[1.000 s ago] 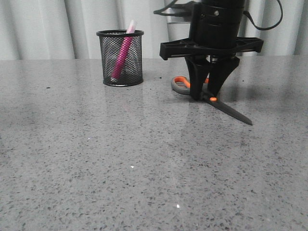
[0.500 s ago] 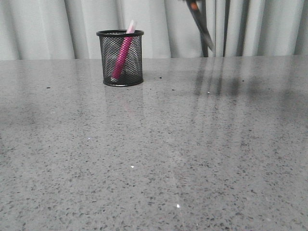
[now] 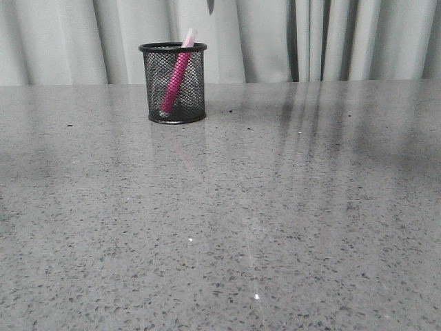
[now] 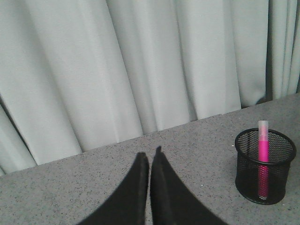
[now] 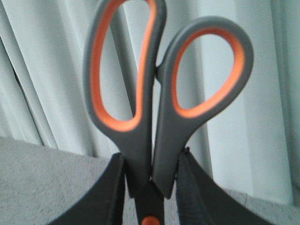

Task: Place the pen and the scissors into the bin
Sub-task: 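Lift the scissors with the right gripper over the mesh cup, then lower the scissors blades-down into the cup and open the right gripper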

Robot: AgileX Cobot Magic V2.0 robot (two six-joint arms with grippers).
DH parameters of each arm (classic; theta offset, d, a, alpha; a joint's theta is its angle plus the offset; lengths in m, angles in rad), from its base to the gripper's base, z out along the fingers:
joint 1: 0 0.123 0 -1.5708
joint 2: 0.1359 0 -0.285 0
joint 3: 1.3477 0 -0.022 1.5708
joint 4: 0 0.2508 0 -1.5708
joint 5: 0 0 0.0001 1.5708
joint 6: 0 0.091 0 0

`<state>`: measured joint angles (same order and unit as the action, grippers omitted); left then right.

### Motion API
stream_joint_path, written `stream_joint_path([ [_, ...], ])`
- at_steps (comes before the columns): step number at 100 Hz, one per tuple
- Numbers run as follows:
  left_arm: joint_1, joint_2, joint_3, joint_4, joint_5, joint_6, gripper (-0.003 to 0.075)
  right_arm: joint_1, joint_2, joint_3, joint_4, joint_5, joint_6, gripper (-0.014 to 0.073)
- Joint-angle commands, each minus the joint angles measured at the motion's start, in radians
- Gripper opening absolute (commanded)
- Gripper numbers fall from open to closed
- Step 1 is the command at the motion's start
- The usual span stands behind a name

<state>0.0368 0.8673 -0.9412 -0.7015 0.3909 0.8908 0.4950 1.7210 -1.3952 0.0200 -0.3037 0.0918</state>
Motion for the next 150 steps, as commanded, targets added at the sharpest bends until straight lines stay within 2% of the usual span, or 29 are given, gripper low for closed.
stream_joint_path([
  [1,0.002,-0.009,-0.024,-0.031,-0.062,-0.009,-0.0019,0.001,-0.006,-0.079,-0.02,-0.136,-0.009,-0.0076],
  [15,0.002,-0.009,-0.024,-0.031,-0.062,-0.009,-0.0019,0.001,0.064,-0.159,-0.02,-0.133,-0.009,-0.0076],
  [25,0.002,-0.009,-0.024,-0.031,-0.062,-0.009,-0.0019,0.001,0.099,-0.197,-0.02,-0.074,-0.009,-0.0076],
  [44,0.002,-0.009,-0.024,-0.031,-0.062,-0.009,-0.0019,0.008,0.138,-0.197,-0.02,0.029,-0.009,-0.0076],
  [85,0.002,-0.009,-0.024,-0.031,-0.062,-0.009,-0.0019,0.042,0.199,-0.197,-0.02,0.022,-0.009,-0.0076],
  [113,0.002,-0.009,-0.024,-0.031,-0.062,-0.009,-0.0019,0.042,0.199,-0.197,-0.02,0.118,-0.009,-0.0074],
  [123,0.002,-0.009,-0.024,-0.031,-0.062,-0.009,-0.0019,0.042,0.195,-0.197,-0.042,0.118,-0.009,-0.002],
  [142,0.002,-0.009,-0.024,-0.031,-0.062,-0.009,-0.0019,0.042,0.189,-0.197,-0.068,0.126,-0.009,0.0206],
  [150,0.002,-0.009,-0.024,-0.031,-0.062,-0.009,-0.0019,0.042,0.189,-0.197,-0.068,0.146,-0.009,0.0241],
])
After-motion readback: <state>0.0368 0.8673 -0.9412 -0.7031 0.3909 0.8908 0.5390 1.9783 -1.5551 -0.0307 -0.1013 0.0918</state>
